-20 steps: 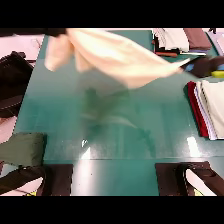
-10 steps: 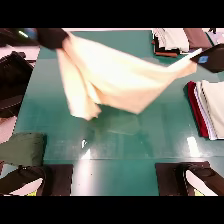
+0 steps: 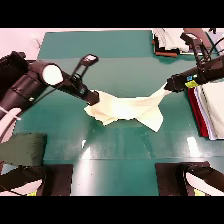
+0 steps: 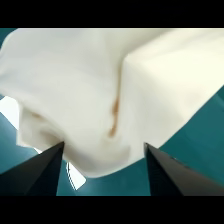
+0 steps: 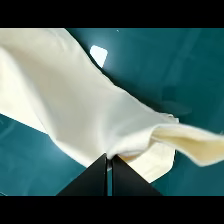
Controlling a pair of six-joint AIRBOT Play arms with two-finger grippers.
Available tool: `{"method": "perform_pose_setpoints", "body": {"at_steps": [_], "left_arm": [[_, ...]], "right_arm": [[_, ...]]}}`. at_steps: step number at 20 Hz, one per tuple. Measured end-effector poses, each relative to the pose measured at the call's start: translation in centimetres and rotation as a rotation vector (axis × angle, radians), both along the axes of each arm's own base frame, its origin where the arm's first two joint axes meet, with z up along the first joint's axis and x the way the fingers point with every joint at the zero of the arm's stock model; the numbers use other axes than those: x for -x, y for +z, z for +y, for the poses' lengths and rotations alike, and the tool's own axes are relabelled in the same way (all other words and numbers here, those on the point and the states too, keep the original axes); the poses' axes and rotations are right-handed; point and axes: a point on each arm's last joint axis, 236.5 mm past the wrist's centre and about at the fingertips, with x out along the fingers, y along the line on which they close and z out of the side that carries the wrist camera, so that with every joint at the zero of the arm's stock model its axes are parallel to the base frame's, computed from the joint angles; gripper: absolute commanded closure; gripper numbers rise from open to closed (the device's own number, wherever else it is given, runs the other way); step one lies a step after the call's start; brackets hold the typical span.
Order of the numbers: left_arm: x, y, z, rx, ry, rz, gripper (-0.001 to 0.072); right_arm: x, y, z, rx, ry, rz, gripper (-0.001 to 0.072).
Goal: Fold the shirts.
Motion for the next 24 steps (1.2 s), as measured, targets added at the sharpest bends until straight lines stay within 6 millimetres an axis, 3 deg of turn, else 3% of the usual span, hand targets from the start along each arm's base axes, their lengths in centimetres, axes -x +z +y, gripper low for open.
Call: {"method": "perform_pose_setpoints", "body": {"at_steps": [3, 5, 7, 9, 13, 15, 19, 23, 24], "left_arm": [[-2.5, 2.4, 4.7, 0.046, 0.165, -0.045, 0.0117], [-3.6, 2.5, 8.1, 0.058, 0.278, -0.039, 0.0118], [-3.9, 0.8, 10.6, 0.060, 0.369, 0.005, 0.0117], [-3.6, -2.2, 11.4, 0.082, 0.433, 0.077, 0.0118], [-2.0, -9.4, 10.6, 0.163, 0.530, 0.270, 0.0117], [-1.7, -11.8, 9.6, 0.215, 0.572, 0.341, 0.0117], [-1.3, -14.5, 6.6, 0.272, 0.583, 0.407, 0.0117], [-1.2, -15.7, 3.8, 0.311, 0.575, 0.427, 0.0118], [-1.3, -15.7, 3.4, 0.319, 0.578, 0.428, 0.0213]], "right_arm": [[-0.2, -0.3, -0.8, 0.007, -0.023, -0.002, 0.0701], [-0.3, 0.0, -1.0, 0.006, -0.034, -0.020, 0.0701], [-0.4, 0.4, -1.1, 0.002, -0.039, -0.038, 0.0700], [-0.4, 0.6, -1.2, 0.001, -0.043, -0.047, 0.0701], [-0.4, 0.8, -1.0, -0.014, -0.045, -0.054, 0.0700], [-0.4, 0.9, -0.9, -0.018, -0.045, -0.055, 0.0700], [-0.5, 1.0, -0.8, -0.025, -0.045, -0.057, 0.0701], [-0.5, 1.0, -0.7, -0.028, -0.045, -0.059, 0.0700], [-0.5, 1.0, -0.7, -0.028, -0.045, -0.059, 0.0700]]}}
